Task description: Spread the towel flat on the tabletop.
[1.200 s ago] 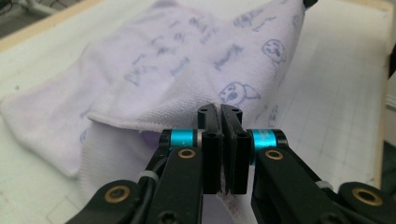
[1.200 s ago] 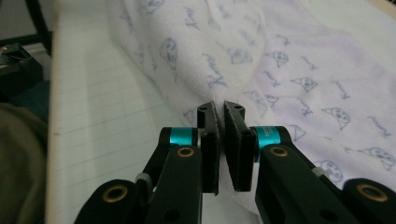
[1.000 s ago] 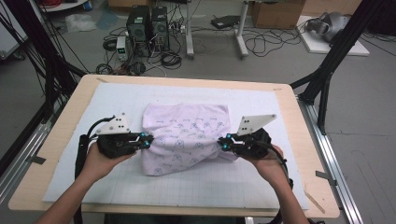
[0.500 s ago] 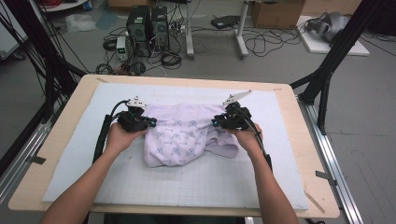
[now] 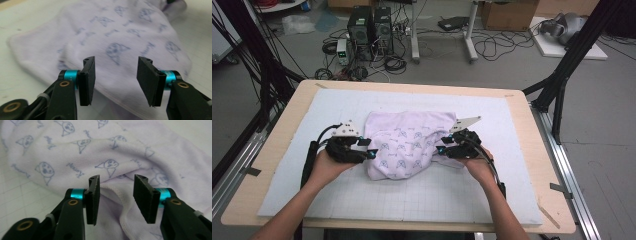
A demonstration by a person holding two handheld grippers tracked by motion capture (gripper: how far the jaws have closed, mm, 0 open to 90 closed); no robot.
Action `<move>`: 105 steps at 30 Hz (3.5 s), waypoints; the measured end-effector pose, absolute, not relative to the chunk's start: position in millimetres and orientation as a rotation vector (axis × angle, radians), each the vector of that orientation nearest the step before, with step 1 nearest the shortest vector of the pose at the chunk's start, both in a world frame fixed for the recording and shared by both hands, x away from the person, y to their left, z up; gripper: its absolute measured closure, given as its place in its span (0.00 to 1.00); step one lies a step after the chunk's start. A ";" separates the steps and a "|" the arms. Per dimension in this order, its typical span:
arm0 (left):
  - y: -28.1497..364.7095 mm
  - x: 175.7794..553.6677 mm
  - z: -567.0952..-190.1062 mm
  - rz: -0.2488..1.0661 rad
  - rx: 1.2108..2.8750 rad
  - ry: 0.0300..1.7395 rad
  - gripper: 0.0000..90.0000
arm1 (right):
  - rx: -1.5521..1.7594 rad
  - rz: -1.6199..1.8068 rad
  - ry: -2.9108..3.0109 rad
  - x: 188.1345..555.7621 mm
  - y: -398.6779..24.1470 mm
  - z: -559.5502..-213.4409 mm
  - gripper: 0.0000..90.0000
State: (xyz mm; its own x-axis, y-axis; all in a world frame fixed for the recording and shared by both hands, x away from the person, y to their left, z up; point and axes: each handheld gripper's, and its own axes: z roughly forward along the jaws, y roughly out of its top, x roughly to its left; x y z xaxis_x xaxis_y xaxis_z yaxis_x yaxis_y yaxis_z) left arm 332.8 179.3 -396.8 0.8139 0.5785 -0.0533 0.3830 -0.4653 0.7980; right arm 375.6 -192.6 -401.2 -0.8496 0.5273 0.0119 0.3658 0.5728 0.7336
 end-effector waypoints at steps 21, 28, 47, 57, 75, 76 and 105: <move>193.3 337.2 -380.4 0.284 2.045 0.715 0.97 | 0.713 1.206 2.616 361.3 -218.0 -386.9 0.94; 202.4 343.0 -368.4 0.332 1.994 0.756 0.97 | 0.745 1.186 2.543 349.9 -253.8 -367.8 0.94; 203.3 348.7 -378.6 0.339 2.032 0.830 0.62 | 0.802 1.159 2.485 348.7 -263.6 -382.7 0.75; 187.7 321.1 -406.0 0.281 2.102 0.758 0.57 | 0.667 1.180 2.522 334.4 -227.7 -379.5 0.69; 177.5 328.5 -414.4 0.292 2.112 0.745 0.95 | 0.690 1.157 2.673 365.4 -181.4 -412.1 0.95; 182.3 325.8 -408.9 0.298 2.099 0.744 0.95 | 0.688 1.167 2.673 361.5 -184.0 -408.4 0.95; 188.3 385.6 -398.9 0.422 2.058 0.941 0.94 | 0.843 1.079 2.628 387.9 -237.1 -388.8 0.93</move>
